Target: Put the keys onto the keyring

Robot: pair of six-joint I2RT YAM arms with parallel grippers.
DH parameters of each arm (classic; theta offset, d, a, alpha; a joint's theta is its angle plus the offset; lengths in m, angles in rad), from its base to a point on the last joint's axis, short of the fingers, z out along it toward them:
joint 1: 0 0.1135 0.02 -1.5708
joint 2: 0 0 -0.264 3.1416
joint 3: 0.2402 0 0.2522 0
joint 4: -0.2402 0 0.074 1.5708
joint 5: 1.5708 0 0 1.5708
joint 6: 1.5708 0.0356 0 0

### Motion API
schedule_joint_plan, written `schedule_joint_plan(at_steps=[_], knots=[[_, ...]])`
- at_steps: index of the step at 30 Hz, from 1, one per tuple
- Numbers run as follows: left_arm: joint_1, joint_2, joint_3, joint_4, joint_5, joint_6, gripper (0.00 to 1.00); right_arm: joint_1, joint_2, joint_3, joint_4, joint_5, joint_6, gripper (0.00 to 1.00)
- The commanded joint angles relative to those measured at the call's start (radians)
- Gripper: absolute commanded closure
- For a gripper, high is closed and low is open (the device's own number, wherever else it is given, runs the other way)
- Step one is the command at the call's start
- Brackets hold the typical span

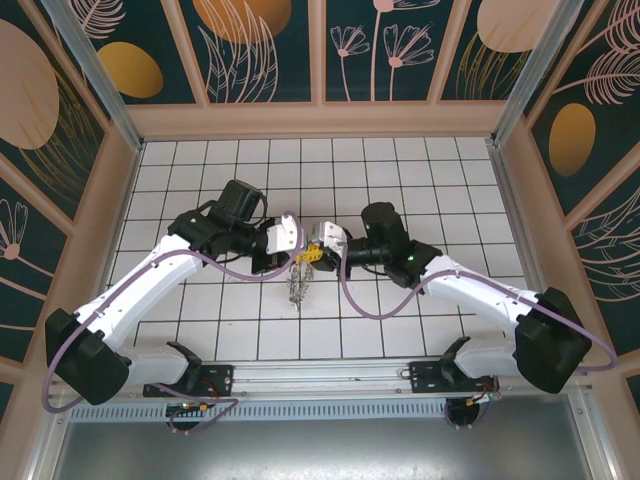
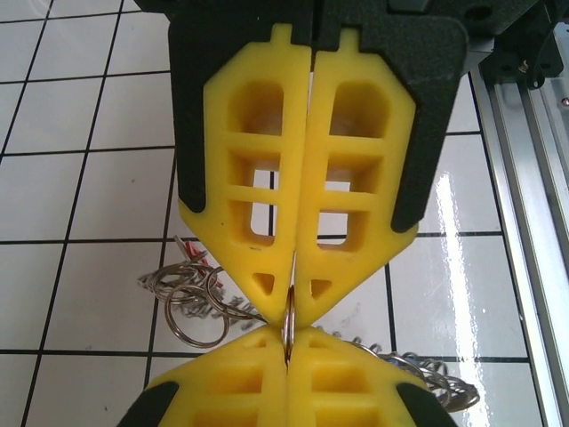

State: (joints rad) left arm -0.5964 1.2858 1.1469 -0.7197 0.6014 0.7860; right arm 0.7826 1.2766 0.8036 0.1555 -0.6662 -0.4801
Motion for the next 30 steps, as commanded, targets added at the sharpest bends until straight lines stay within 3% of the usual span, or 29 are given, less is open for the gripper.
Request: schedule_joint_plan(at_steps=[1,8,21,27,30], knots=[[-0.01,-0.025,0.028,0.008,0.011,0.003,0.81,0.006,-0.02,-0.007,0.115,-0.003,0.051,1.0],[-0.01,-0.155,-0.082,0.088,-0.062,-0.044,0.72,-0.017,-0.116,-0.152,0.422,0.039,0.251,1.0],[-0.01,-0.161,-0.128,0.262,-0.054,-0.121,0.65,-0.018,-0.131,-0.164,0.444,0.03,0.271,1.0],[-0.011,-0.16,-0.14,0.295,-0.005,-0.131,0.92,-0.017,-0.129,-0.197,0.554,0.061,0.347,1.0],[-0.011,-0.164,-0.159,0.295,-0.004,-0.126,1.0,-0.017,-0.131,-0.22,0.633,0.082,0.4,1.0]])
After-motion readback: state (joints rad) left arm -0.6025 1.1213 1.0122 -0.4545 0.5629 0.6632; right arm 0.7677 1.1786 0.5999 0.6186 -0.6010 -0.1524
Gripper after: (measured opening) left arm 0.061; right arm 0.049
